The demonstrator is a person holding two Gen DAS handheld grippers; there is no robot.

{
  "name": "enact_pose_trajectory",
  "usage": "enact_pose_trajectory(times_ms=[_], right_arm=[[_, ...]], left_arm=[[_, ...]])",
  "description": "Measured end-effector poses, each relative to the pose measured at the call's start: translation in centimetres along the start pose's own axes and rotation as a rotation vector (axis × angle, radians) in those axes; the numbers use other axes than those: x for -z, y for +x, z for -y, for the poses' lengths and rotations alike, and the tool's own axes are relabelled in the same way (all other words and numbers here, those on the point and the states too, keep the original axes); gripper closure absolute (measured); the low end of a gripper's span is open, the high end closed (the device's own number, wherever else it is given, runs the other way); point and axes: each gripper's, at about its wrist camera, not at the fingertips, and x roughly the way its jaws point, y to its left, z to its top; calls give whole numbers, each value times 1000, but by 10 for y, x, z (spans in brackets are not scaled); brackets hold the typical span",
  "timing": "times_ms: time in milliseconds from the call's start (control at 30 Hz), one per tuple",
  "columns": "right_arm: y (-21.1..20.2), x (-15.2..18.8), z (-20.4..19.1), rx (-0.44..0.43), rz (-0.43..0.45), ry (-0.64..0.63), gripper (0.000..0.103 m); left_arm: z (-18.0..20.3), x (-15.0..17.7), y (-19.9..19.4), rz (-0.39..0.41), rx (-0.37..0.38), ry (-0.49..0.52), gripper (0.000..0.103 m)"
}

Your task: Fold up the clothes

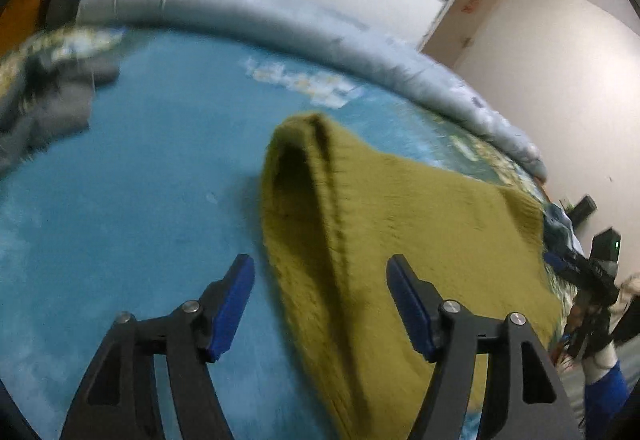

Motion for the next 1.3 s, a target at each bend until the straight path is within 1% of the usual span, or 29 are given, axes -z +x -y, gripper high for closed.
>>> enact_pose_trajectory(times_ms=[133, 267, 433, 533, 567, 600, 633, 667, 700, 767, 800, 867, 900, 1033, 1100, 1167, 1200, 1300], right_arm=[[24, -6, 12, -23, -42, 56, 26], [34, -11, 6, -50, -58, 37, 26], [47, -15, -2, -64, -82, 2, 26], [48, -16, -2, -69, -81, 6, 28], [49, -17, -1, -71, -79, 15, 33], [49, -18, 0, -66, -80, 22, 39], [50, -19, 2, -60, -82, 29, 53], [51, -19, 3, -54, -87, 35, 64], [51, -19, 4, -48, -93, 40, 68], [51, -20, 4, -62, -89, 49, 77], [51, -21, 4, -69, -86, 53, 78], [47, -24, 1, -84, -66, 48, 80], [44, -29, -1, -97, -52, 42, 81], [33, -56, -16, -140, 8, 5, 82], [28, -70, -24, -148, 39, -18, 83], [36, -77, -23, -131, 30, -24, 83], [40, -80, -23, -122, 25, -27, 83], [64, -77, -8, -77, -36, 8, 83]], left_arm=[[-12, -1, 17, -42, 26, -50, 33], [-13, -4, 22, -45, 74, -54, 33], [-10, -11, 31, -51, 88, -50, 33], [-10, -16, 34, -42, 90, -70, 34], [-9, -17, 34, -38, 86, -75, 35], [-9, -18, 34, -33, 81, -80, 41], [-8, -19, 35, -33, 71, -82, 46], [-7, -20, 36, -33, 61, -82, 56], [-6, -21, 37, -33, 51, -83, 65], [-2, -22, 36, -22, 30, -74, 76], [0, -22, 34, -13, 26, -70, 81], [4, -25, 30, 4, 21, -62, 85], [6, -30, 27, 17, 30, -62, 87], [17, -53, 11, 73, 65, -45, 87], [25, -64, 10, 91, 55, -19, 87], [28, -71, 15, 93, 26, -4, 87], [26, -74, 24, 74, 1, -2, 87], [12, -73, 51, 2, -46, -33, 87]])
